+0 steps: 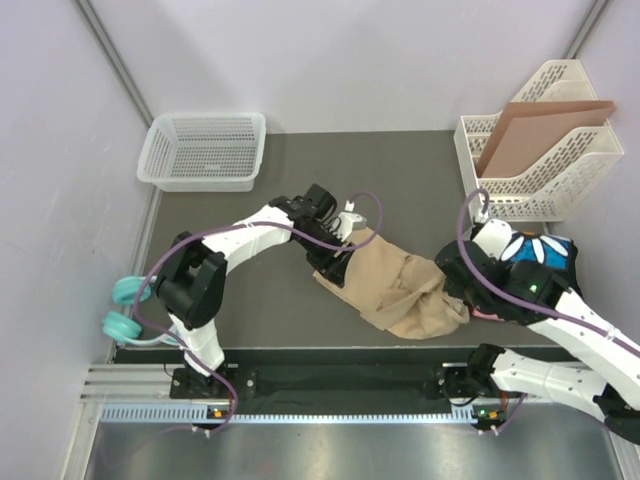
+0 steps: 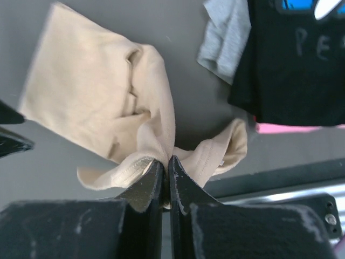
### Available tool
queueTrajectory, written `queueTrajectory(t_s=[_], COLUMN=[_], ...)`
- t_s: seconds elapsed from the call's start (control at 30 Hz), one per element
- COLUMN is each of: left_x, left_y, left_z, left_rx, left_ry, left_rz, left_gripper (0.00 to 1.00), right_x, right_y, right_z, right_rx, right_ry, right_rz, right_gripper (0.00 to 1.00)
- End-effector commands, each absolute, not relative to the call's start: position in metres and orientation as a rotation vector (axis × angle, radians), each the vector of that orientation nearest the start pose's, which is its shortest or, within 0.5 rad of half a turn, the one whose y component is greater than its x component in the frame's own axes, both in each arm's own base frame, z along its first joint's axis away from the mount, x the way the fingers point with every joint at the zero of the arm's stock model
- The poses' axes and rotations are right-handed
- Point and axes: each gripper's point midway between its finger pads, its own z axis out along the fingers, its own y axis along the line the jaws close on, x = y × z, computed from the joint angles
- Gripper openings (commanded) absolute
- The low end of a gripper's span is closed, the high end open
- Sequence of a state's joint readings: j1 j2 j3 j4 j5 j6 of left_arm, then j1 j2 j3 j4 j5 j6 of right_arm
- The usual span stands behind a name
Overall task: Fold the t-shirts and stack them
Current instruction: Flatten out the tshirt
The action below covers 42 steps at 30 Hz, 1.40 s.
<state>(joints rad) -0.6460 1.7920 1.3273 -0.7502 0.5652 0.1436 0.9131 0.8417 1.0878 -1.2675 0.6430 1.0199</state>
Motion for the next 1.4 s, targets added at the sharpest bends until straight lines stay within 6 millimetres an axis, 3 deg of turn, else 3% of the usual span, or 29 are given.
queueTrajectory(t_s=[0.0, 0.13, 0.3, 0.47, 0.63, 0.77, 0.9, 1.1, 1.37], left_x=[0.239, 0.260, 0.281, 0.266, 0.227, 0.207, 0.196, 0.186, 0.176], left_y=[-0.304, -0.325, -0.342, -0.360, -0.367, -0.370, -0.373, -0.385, -0.384], left_z=[0.077, 0.075, 0.065, 0.066, 0.051, 0.034, 0.021, 0.033, 0.017], left_rx=[1.275, 1.243, 1.228, 1.293, 1.376, 1.441, 1.460, 1.496, 1.534], left_ry=[2.499, 2.465, 2.473, 2.426, 2.441, 2.447, 2.487, 2.446, 2.454], left_rz=[-0.824, -0.774, -0.747, -0.714, -0.680, -0.609, -0.603, -0.635, -0.568], left_gripper=[0.64, 0.63, 0.63, 0.68, 0.70, 0.73, 0.77, 0.88, 0.86], right_x=[0.169, 0.171, 0.172, 0.171, 0.171, 0.172, 0.173, 0.174, 0.176], right_y=[0.085, 0.095, 0.103, 0.100, 0.100, 0.102, 0.104, 0.108, 0.113], right_z=[0.196, 0.181, 0.175, 0.176, 0.183, 0.187, 0.189, 0.189, 0.187], right_rx=[0.348, 0.330, 0.318, 0.317, 0.338, 0.334, 0.332, 0.319, 0.309], right_ry=[2.317, 2.352, 2.365, 2.367, 2.352, 2.345, 2.343, 2.346, 2.350], right_rz=[-0.001, -0.010, 0.029, 0.014, 0.036, 0.053, 0.068, 0.078, 0.096], right_gripper=[0.00, 0.00, 0.00, 0.00, 0.00, 0.00, 0.00, 0.00, 0.00])
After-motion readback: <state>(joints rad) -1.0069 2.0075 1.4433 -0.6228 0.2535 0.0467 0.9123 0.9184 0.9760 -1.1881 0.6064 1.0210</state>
